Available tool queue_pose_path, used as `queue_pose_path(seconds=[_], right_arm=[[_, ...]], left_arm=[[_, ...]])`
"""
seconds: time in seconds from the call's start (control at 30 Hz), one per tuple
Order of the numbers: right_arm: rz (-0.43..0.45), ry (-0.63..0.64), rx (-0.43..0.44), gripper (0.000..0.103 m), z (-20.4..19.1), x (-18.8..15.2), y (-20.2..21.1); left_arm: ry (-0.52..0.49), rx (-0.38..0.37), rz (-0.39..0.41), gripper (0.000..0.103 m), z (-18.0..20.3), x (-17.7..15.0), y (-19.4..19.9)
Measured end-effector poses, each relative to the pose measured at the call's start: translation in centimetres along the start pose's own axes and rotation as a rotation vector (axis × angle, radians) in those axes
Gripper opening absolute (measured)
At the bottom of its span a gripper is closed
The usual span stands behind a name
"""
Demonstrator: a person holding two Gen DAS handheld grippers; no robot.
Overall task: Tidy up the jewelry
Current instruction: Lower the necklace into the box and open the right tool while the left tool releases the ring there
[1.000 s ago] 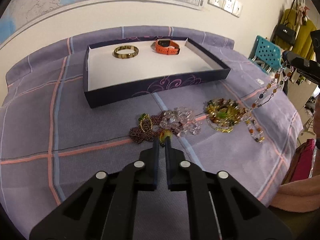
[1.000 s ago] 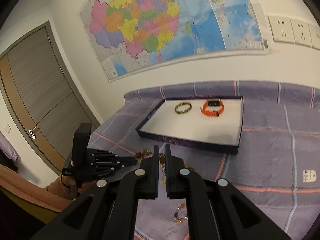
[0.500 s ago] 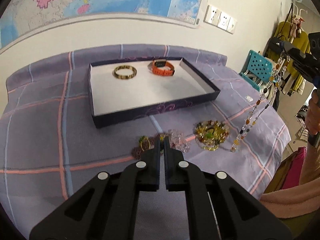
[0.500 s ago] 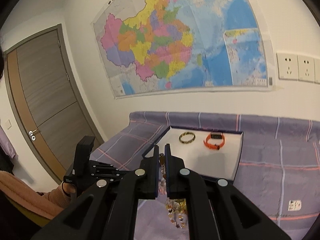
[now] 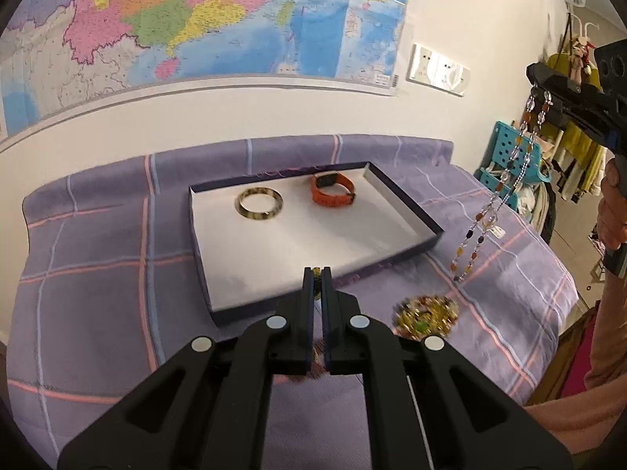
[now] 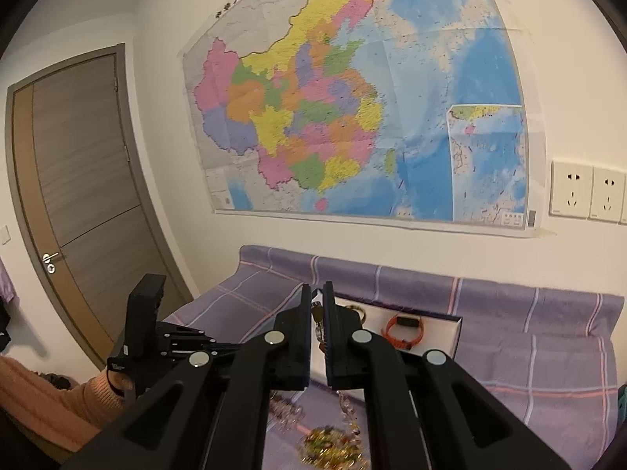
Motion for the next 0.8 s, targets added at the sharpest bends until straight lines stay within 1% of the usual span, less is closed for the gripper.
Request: queue_pose_path(seconds=[0.27, 0.33, 0.5, 0.8], right_arm=[[0.025, -0.021, 0.013, 0.004, 1.8, 2.3, -3.1], [0.018, -0.038, 0.022, 0.004, 2.3, 2.6, -4.2], [-0.002, -0.073, 0.014, 0.004, 3.9, 3.0, -7.1], [-0.032, -0.097, 0.017, 0.004, 5.7, 3.2, -11.4]], left_arm=[[0.028, 0.018, -0.009, 0.004, -2.0, 2.7, -2.5], [0.034, 0.023, -0.015, 0.004, -2.4, 3.2, -3.3], [0.048, 0.006, -0.037, 0.004, -3.0, 4.0, -5.3], [0.057, 0.035, -0.068, 0.004, -4.1, 5.9, -8.9]])
Point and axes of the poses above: each gripper's, at about its wrist camera, not at the fingertips, and y roughly against the way its jaws point, z to its right, x to its top, the point moved 1 cm from there along -y, roughly the way its jaws point, and after that the axes turned 3 degrees about x, right-handed, at the moved point
